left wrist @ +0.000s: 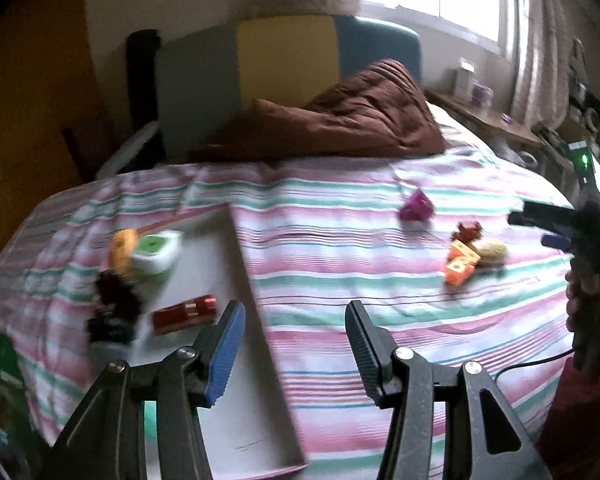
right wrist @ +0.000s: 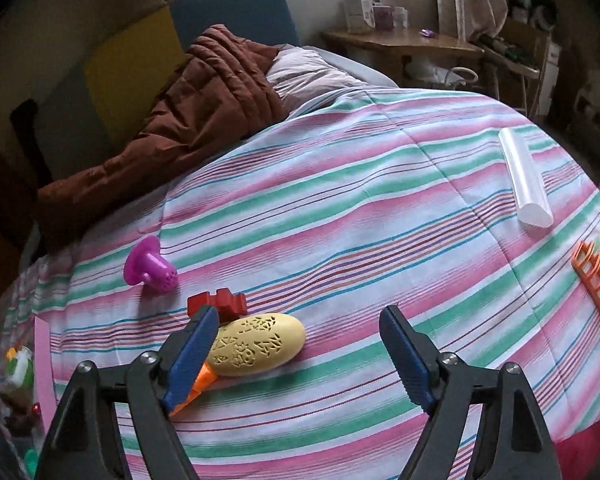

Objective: Organize rigid objects
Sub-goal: 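Reach both grippers back to the pile and grasp the orange cubes with left gripper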

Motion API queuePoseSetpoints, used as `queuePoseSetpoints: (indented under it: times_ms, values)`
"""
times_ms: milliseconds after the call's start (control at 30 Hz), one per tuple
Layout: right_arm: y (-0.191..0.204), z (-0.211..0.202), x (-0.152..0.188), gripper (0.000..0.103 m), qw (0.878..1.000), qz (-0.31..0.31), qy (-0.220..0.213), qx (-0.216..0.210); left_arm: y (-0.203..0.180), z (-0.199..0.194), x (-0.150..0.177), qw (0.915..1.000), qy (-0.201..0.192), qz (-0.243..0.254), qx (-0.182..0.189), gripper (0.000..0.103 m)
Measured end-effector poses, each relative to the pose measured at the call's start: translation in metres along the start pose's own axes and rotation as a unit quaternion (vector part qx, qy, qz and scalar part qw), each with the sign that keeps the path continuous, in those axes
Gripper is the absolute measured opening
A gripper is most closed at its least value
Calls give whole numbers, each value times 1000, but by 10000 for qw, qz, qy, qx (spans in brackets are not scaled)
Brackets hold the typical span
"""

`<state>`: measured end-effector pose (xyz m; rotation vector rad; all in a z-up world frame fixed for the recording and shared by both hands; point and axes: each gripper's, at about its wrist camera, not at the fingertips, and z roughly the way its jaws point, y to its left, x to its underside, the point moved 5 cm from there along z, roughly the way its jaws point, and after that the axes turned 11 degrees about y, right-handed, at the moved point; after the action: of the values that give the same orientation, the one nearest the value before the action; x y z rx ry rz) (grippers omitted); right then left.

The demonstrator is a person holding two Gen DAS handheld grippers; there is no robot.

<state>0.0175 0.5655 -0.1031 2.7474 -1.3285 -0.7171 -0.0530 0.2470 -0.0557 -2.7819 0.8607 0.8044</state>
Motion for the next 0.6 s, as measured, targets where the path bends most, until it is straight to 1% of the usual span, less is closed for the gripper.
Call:
queuePoseSetpoints:
  times_ms: [200,333,400,467,533,600]
  values:
    - [-4,-2,-2,83,9998,144,27,-147,-48,27,-11,9984,167,479,232,53]
    - [-10,-2,-5,84,9995,278,45,-166,-73,44,-21,9950,308,713,623,53]
    - [-13,0,-6,84,9991,364,89,-204,-85,52,-28,9933,311,847,723,53]
    - [-14,0,-6,84,9988,437,90,-223,-95,58,-34,9906,357,989,874,53]
    - [-17,-2,-7,84,9985,481,67,-240,-109,64,-41,9866,391,1135,1103,53]
    - [-21,-3,-8,84,9979,592,34,-249,-121,70,-46,9829,444,1310,1213,53]
